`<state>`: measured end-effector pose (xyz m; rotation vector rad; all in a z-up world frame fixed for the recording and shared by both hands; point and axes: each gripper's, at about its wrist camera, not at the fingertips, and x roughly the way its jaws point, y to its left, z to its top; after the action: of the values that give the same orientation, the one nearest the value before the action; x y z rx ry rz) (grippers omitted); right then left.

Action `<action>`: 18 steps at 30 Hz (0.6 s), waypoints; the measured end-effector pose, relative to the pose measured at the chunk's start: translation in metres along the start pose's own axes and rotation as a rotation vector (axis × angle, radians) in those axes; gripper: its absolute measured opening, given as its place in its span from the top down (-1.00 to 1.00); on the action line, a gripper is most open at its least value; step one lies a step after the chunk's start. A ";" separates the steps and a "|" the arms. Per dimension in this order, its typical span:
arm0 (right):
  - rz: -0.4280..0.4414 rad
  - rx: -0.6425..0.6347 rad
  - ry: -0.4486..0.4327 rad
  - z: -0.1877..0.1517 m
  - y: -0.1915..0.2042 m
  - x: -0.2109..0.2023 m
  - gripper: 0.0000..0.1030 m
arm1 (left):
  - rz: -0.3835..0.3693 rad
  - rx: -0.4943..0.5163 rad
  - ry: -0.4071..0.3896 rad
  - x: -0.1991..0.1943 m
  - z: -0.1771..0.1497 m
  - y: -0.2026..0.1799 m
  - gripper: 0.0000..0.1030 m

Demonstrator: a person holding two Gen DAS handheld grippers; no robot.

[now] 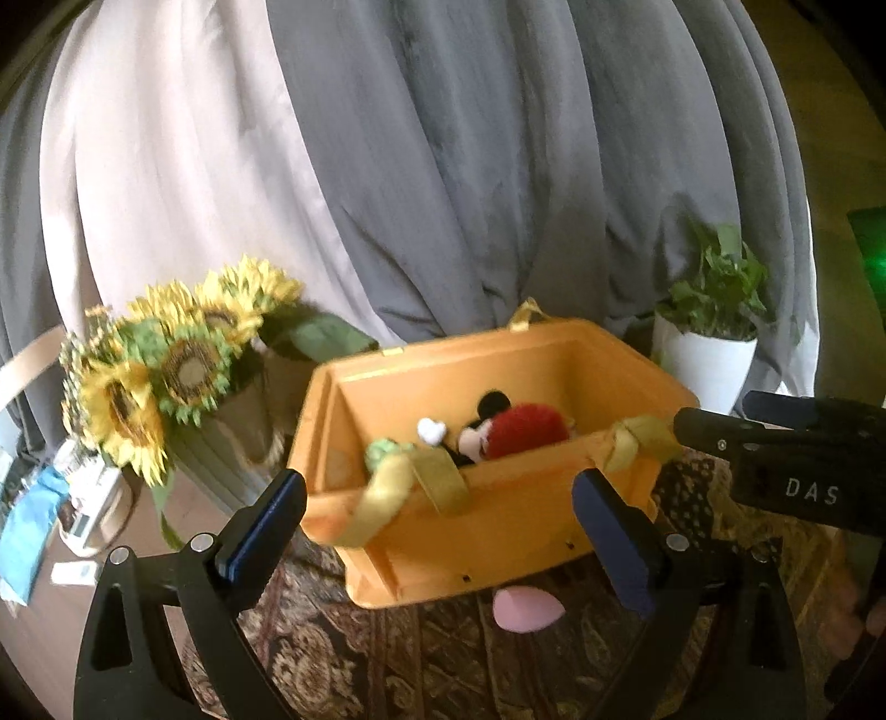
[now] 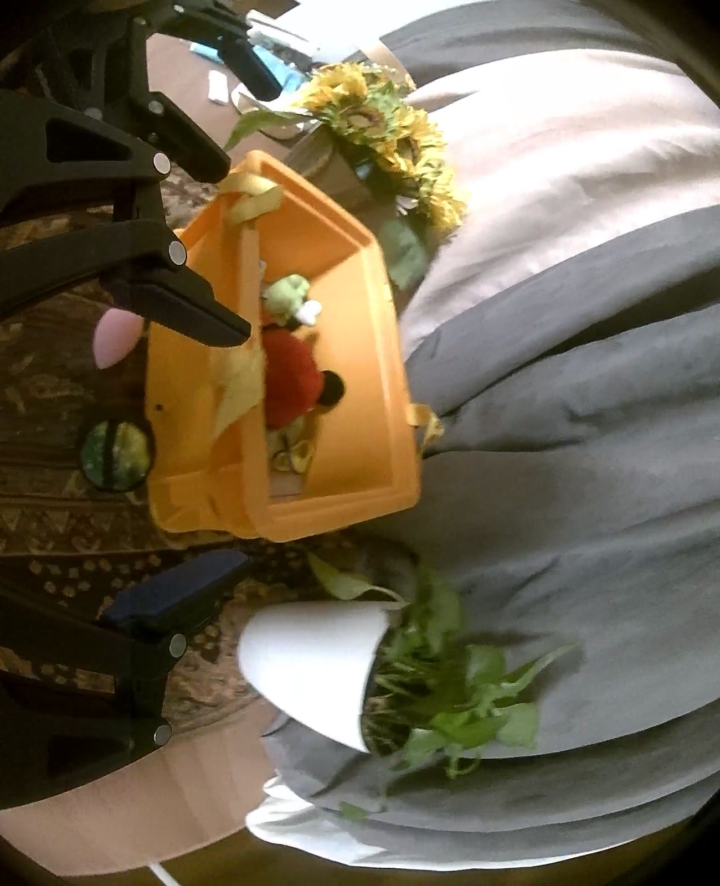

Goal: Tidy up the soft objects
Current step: 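Withdraw both grippers toward the pink sponge and green ball beside the crate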

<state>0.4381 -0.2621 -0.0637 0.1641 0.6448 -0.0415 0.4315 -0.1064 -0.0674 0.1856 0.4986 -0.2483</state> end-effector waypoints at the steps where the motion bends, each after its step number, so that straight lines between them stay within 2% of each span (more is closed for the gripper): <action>1: 0.002 0.002 0.006 -0.002 -0.001 0.001 -0.49 | -0.009 -0.002 0.009 0.001 -0.003 -0.001 -0.91; 10: 0.003 -0.010 0.093 -0.029 -0.005 0.012 -0.49 | -0.036 0.032 0.080 0.013 -0.034 -0.012 -0.91; 18: 0.024 -0.004 0.178 -0.048 -0.009 0.032 -0.49 | -0.089 0.023 0.137 0.033 -0.055 -0.019 -0.91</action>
<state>0.4343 -0.2629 -0.1226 0.1732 0.8207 -0.0025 0.4297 -0.1176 -0.1334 0.2038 0.6413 -0.3293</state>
